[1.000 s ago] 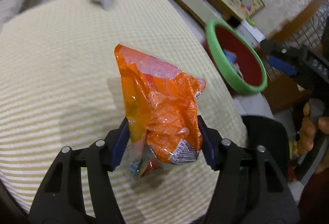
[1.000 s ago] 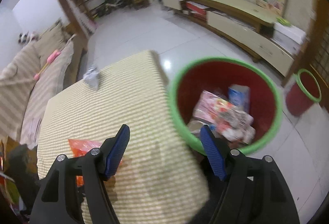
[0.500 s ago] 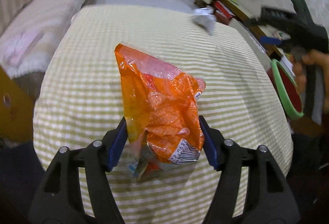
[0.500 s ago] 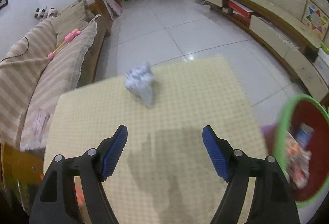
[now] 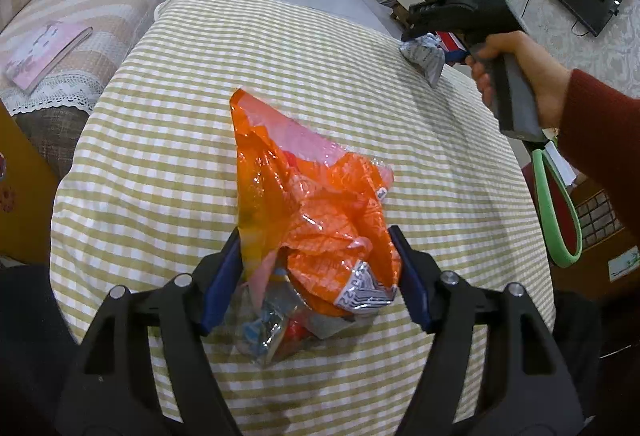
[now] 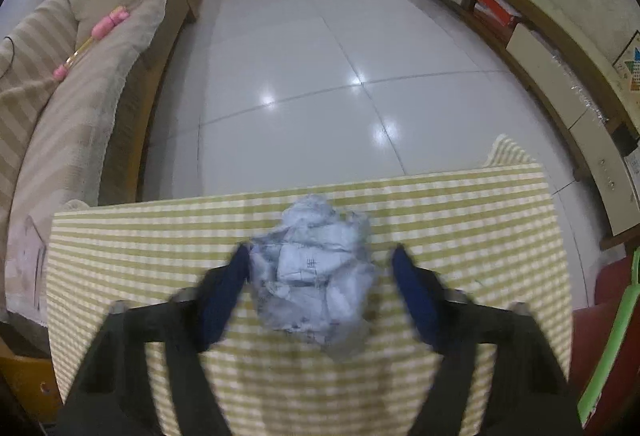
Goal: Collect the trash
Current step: 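Grasp the crumpled newspaper ball with the right tool, then carry the orange bag and newspaper ball over the bin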
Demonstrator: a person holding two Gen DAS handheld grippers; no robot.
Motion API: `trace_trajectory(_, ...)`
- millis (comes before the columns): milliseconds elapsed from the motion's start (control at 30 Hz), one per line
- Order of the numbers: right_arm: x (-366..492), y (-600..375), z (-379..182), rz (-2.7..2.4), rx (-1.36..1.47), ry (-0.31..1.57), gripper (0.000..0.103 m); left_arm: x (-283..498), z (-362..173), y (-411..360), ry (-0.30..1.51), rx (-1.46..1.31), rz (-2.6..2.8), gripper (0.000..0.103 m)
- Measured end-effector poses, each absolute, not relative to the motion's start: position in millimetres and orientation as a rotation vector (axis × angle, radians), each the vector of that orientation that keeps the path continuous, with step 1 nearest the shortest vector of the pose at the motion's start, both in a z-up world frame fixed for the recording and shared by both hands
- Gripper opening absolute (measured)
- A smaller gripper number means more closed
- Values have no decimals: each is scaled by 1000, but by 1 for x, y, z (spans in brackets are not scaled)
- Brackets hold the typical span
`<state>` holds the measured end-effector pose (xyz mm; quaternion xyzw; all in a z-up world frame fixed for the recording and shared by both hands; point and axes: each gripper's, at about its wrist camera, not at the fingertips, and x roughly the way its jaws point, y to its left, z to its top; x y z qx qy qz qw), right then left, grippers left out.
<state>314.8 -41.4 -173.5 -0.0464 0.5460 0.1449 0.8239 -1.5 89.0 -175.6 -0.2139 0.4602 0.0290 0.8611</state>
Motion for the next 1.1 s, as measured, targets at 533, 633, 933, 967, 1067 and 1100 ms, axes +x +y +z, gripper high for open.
trace_trajectory(533,143,-104,-131,528,-136,1075,50,0,-178,89,954,-497,45,77)
trace_trajectory(633,105,-128,-121,480,-105,1033,50,0,-178,86,951,-478,53,77)
trace_trajectory(933,45,-185,-126,382,68,1093,51,8,-178,77,927,-450,73,74)
trace_trajectory(967,38,-184,-126,378,63,1092,51,8,-179,77,925,-456,70,69)
trace_trajectory(1067,28,-191,-125,377,82,1088,51,5,-180,81,912,-486,62,65)
trace_trajectory(1100,25,-193,-124,380,96,1086,51,3,-179,83,908,-493,66,64)
